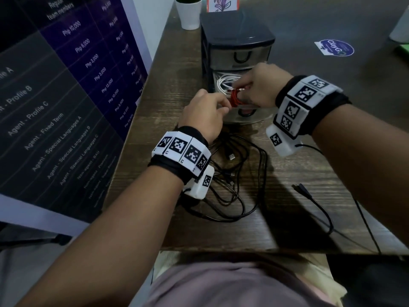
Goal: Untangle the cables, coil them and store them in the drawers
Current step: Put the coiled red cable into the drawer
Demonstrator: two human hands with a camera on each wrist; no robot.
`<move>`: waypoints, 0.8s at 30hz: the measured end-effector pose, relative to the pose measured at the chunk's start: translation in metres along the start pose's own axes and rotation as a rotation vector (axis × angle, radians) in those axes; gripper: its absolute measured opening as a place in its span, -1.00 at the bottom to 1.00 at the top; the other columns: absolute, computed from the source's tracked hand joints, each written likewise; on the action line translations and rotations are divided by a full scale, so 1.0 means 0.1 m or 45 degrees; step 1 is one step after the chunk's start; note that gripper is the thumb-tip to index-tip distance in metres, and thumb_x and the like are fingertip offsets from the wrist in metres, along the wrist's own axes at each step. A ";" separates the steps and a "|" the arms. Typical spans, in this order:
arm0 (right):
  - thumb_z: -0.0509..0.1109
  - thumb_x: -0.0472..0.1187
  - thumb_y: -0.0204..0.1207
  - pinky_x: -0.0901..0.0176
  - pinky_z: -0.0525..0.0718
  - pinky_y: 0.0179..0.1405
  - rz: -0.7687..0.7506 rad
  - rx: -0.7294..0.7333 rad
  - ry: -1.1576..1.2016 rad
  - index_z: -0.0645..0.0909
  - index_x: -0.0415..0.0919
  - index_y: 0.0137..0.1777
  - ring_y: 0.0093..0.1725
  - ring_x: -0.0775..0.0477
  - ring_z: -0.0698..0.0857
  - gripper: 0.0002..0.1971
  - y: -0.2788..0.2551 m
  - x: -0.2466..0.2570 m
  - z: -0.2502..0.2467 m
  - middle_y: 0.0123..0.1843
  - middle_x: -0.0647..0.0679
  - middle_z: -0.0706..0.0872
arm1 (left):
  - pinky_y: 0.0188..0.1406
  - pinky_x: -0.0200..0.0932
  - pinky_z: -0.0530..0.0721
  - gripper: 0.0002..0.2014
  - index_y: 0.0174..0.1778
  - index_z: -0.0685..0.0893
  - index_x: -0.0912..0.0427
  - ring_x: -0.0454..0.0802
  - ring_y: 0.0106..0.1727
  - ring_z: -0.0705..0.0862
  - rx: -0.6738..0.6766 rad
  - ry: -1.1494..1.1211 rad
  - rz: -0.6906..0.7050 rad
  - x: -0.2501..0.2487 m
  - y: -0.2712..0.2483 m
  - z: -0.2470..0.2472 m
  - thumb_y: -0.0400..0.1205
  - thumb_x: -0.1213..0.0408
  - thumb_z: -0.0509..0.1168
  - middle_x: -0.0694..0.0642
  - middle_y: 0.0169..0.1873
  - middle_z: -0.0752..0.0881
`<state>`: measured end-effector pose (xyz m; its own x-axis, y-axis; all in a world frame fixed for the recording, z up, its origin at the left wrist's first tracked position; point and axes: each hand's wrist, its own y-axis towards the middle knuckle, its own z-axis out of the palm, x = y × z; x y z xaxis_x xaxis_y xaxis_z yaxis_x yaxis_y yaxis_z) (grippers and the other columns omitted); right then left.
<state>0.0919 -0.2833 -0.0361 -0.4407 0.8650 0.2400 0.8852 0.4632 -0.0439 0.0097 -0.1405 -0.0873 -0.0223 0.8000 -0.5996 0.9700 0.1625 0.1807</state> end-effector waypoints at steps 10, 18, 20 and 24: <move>0.34 0.19 0.61 0.18 0.54 0.02 -0.027 -0.034 0.092 0.77 0.04 0.21 0.08 -0.04 0.68 -0.65 0.04 -0.03 -0.02 0.16 -0.02 0.79 | 0.09 -0.02 0.60 -0.91 -0.11 0.71 -0.20 0.00 0.06 0.62 -0.003 -0.024 -0.024 -0.03 -0.02 0.01 0.67 0.10 0.34 -0.09 -0.03 0.51; 0.44 -0.12 0.61 0.36 0.48 0.10 0.042 -0.147 0.161 0.81 0.05 0.14 0.07 0.18 0.60 -0.82 0.07 -0.11 0.00 0.20 0.08 0.79 | 0.01 -0.10 0.54 -0.92 -0.07 0.72 -0.20 -0.07 0.04 0.60 -0.002 -0.001 -0.018 -0.04 -0.02 0.01 0.68 0.09 0.33 -0.11 -0.02 0.52; 0.42 -0.11 0.62 0.42 0.46 0.10 0.048 -0.243 0.226 0.81 0.05 0.13 0.09 0.20 0.63 -0.82 0.07 -0.10 -0.02 0.18 0.07 0.81 | 0.03 -0.07 0.58 -0.93 -0.06 0.70 -0.21 -0.06 0.04 0.62 -0.002 -0.018 -0.018 -0.03 -0.02 0.00 0.67 0.09 0.34 -0.13 -0.03 0.53; 0.36 -0.12 0.65 0.44 0.50 0.09 0.039 -0.362 0.353 0.81 0.03 0.14 0.14 0.15 0.71 -0.79 0.06 -0.08 -0.10 0.18 0.06 0.81 | -0.01 -0.09 0.55 -0.94 -0.05 0.66 -0.20 -0.05 0.03 0.62 -0.005 -0.029 -0.024 -0.03 -0.01 -0.01 0.65 0.10 0.36 -0.12 -0.03 0.55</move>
<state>0.1022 -0.2896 -0.0286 -0.3908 0.7747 0.4971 0.9205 0.3322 0.2058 0.0086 -0.1426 -0.0851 -0.0352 0.7833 -0.6207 0.9686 0.1797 0.1719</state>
